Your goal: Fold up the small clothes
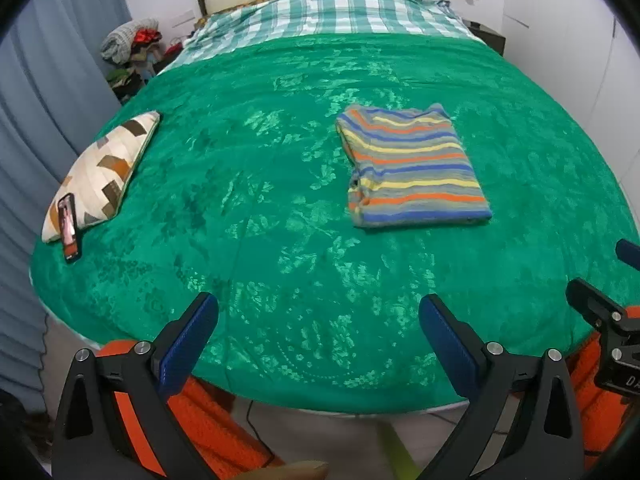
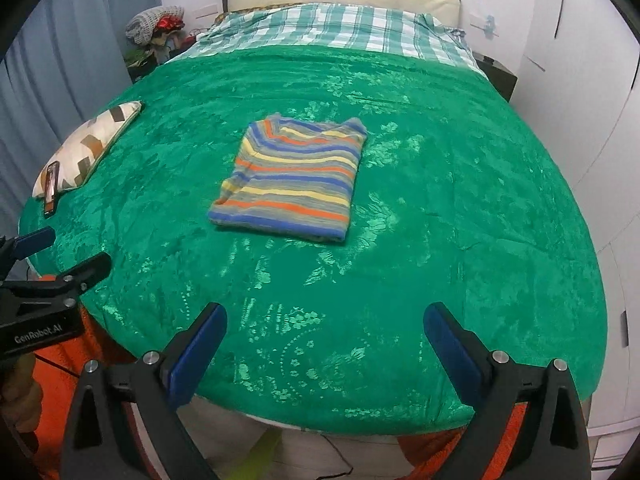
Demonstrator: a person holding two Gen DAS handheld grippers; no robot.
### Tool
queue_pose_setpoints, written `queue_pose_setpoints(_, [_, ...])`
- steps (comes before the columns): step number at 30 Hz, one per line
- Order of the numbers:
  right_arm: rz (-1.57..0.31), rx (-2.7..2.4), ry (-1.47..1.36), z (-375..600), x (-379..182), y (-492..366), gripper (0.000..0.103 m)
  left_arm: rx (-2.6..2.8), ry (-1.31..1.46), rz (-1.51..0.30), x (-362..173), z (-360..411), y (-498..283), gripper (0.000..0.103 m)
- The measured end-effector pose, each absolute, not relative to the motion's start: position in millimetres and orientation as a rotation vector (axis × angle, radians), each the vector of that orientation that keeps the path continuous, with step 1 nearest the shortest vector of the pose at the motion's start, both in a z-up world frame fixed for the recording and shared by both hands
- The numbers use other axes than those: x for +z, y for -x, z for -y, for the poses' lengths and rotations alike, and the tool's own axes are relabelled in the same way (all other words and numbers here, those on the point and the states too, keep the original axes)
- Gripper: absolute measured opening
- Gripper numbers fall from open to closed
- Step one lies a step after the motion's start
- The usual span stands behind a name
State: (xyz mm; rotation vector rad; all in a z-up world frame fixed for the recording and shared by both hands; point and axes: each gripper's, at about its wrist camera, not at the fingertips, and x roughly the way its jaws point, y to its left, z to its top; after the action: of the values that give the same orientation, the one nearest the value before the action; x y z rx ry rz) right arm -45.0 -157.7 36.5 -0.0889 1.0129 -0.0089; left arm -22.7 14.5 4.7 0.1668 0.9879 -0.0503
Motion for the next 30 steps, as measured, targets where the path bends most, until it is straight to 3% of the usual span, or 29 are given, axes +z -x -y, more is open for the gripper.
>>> queue_pose_setpoints(30, [-0.984, -0.042, 0.123, 151, 58, 44, 0.098, -0.04, -0.127, -1.006, 17, -16, 15, 0.103])
